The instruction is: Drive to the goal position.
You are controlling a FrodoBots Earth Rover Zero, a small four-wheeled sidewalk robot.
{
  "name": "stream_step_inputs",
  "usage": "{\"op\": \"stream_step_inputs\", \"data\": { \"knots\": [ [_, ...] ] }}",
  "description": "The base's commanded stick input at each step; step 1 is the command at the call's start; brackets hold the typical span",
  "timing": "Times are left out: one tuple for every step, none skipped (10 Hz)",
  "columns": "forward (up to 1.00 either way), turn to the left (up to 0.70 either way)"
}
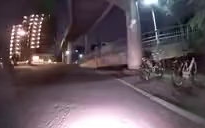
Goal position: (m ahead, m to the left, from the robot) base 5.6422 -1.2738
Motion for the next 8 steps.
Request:
{"op": "stream_step_inputs", "data": {
  "knots": [
    [0.70,-0.13],
    [0.70,-0.07],
    [0.70,0.00],
    [0.70,0.00],
    [0.70,0.00],
    [0.70,0.00],
    [0.70,0.00],
    [0.70,0.00]
  ]
}}
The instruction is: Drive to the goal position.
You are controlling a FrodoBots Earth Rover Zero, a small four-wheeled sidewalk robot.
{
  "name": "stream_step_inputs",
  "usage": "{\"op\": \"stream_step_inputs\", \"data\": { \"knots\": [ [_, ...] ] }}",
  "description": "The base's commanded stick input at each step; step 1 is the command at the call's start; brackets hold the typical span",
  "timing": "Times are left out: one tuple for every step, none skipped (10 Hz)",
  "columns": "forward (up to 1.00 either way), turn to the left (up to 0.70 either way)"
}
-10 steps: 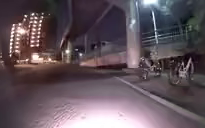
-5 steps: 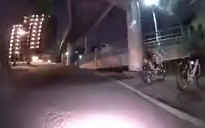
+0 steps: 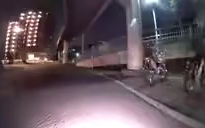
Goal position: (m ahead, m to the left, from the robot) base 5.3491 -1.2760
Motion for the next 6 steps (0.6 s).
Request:
{"op": "stream_step_inputs", "data": {
  "knots": [
    [0.70,0.00],
    [0.70,0.00],
    [0.70,0.00],
    [0.70,0.00],
    [0.70,0.00],
    [0.70,0.00]
  ]
}}
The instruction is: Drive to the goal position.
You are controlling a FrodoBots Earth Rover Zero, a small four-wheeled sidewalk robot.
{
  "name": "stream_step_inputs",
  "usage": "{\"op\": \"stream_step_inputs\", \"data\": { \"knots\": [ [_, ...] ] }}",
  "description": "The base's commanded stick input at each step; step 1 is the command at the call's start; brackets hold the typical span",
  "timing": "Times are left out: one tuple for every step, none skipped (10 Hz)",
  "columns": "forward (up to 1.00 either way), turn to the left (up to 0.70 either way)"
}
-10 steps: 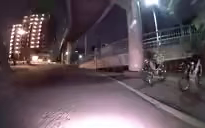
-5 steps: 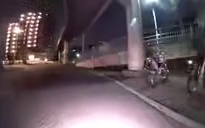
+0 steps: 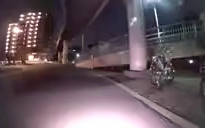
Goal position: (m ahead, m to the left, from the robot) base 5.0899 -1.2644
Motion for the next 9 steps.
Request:
{"op": "stream_step_inputs", "data": {
  "knots": [
    [0.70,0.00],
    [0.70,0.00],
    [0.70,0.00],
    [0.70,0.00],
    [0.70,0.00],
    [0.70,0.00],
    [0.70,0.00],
    [0.70,0.00],
    [0.70,0.00]
  ]
}}
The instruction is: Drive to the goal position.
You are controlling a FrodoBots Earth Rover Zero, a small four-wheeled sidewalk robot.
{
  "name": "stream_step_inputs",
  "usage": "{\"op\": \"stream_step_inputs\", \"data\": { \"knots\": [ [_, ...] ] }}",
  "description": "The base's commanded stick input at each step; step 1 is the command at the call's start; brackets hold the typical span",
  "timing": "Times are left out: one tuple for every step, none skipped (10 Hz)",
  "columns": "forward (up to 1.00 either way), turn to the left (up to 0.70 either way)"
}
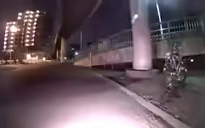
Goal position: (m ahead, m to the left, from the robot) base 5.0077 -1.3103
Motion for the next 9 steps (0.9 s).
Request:
{"op": "stream_step_inputs", "data": {
  "knots": [
    [0.70,0.00],
    [0.70,0.00],
    [0.70,-0.05],
    [0.70,-0.11],
    [0.70,-0.14],
    [0.70,-0.10],
    [0.70,-0.04],
    [0.70,0.00],
    [0.70,0.00]
  ]
}}
